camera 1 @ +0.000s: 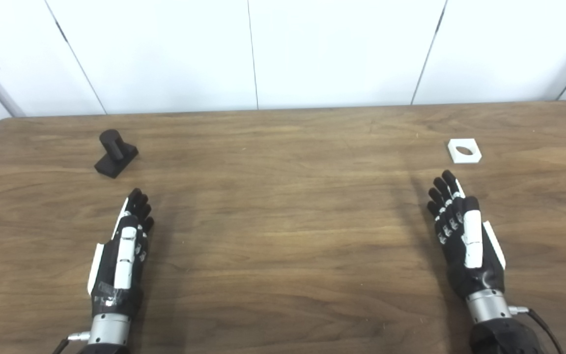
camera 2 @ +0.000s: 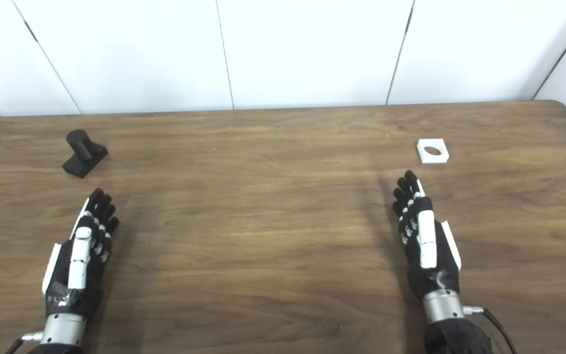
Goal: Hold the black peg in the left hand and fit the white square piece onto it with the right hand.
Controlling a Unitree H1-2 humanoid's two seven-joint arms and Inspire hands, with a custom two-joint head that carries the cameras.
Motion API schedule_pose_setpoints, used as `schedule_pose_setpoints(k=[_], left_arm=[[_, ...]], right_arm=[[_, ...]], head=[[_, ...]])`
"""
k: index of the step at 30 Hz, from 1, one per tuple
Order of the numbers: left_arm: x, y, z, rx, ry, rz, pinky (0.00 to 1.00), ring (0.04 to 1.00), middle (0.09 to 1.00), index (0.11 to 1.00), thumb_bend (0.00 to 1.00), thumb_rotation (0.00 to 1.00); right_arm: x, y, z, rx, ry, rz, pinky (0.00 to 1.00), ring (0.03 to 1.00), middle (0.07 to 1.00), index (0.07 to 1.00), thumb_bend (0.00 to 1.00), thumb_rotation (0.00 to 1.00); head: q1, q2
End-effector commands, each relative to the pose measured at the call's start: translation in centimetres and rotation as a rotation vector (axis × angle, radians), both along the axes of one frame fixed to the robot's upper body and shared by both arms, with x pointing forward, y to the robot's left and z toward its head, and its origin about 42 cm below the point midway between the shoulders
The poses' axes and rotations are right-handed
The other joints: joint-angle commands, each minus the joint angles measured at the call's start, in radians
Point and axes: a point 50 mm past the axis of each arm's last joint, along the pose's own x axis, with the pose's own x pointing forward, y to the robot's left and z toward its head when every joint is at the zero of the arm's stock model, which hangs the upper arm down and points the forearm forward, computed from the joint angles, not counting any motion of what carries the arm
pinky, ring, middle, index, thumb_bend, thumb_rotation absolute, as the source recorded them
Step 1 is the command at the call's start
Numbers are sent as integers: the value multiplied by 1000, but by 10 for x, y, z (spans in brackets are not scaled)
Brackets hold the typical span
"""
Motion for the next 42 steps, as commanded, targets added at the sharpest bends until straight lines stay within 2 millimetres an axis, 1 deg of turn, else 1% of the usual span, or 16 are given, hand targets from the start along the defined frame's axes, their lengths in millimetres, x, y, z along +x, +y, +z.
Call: schedule_pose_setpoints(k=[1,5,7,10,13,17,18,19,21,24,30,35,38,40,41,42], left_arm=[[-1,-6,6,-3,-38,-7,1000,1000,982,999,396,853],[-2,-6,6,-3,-39,-7,1000,1000,983,998,403,852],[-2,-7,6,-2,-40,-7,1000,1000,981,998,385,848],[-2,-8,5,-4,-43,-10,1000,1000,980,994,366,846],[-3,-14,3,3,-38,-1,1000,1000,975,985,395,823],[-5,-20,-3,9,-33,1,1000,990,967,974,432,799],[-6,-22,-4,9,-33,0,1000,990,966,973,416,810],[-7,-24,-4,8,-32,-1,1000,990,967,974,395,821],[-8,-27,-6,7,-29,-5,1000,992,970,979,370,836],[-9,-30,-8,10,-23,-10,1000,1000,981,993,356,848],[-9,-36,-14,21,-12,-7,1000,991,977,992,402,831],[-8,-39,-18,29,-18,-11,1000,999,981,996,410,840],[-8,-39,-19,33,-24,-13,1000,995,981,995,427,840],[-8,-38,-20,53,-15,-4,1000,994,979,995,432,832],[-8,-38,-19,80,-7,6,998,989,973,991,434,800],[-8,-37,-19,108,-7,13,988,981,966,987,432,736]], right_arm=[[-5,-3,4,-14,-18,5,1000,980,981,972,524,1000],[-6,-3,4,-13,-17,1,1000,977,978,968,517,1000],[-6,-3,3,-12,-15,-1,1000,980,981,969,524,1000],[-6,-5,3,-17,-15,2,1000,979,983,970,528,1000],[-8,-9,1,-15,-7,-5,1000,980,983,969,520,1000],[-10,-15,-3,-21,-3,2,1000,993,995,981,498,1000],[-11,-16,-4,-22,-2,4,1000,996,998,983,501,1000],[-11,-17,-5,-21,-3,5,1000,998,999,984,504,1000],[-12,-19,-6,-20,-3,7,1000,1000,1000,986,508,1000],[-11,-21,-8,-15,-1,8,1000,1000,1000,991,507,1000],[-12,-22,-11,-15,13,6,1000,1000,1000,996,505,1000],[-10,-26,-14,-16,8,11,1000,1000,1000,1000,509,1000],[-10,-27,-15,-14,10,12,1000,1000,1000,1000,537,1000],[-9,-26,-14,-14,11,14,1000,1000,1000,1000,554,1000],[-9,-26,-14,-12,12,15,1000,1000,1000,1000,558,1000],[-9,-25,-13,-10,13,14,1000,1000,1000,997,555,1000]], head=[[-1,1],[8,-1],[11,-2],[39,-13],[115,-49],[184,-107],[184,-107],[208,-128],[218,-137],[244,-162],[277,-205],[283,-219],[281,-218],[266,-208],[260,-205],[253,-200]])
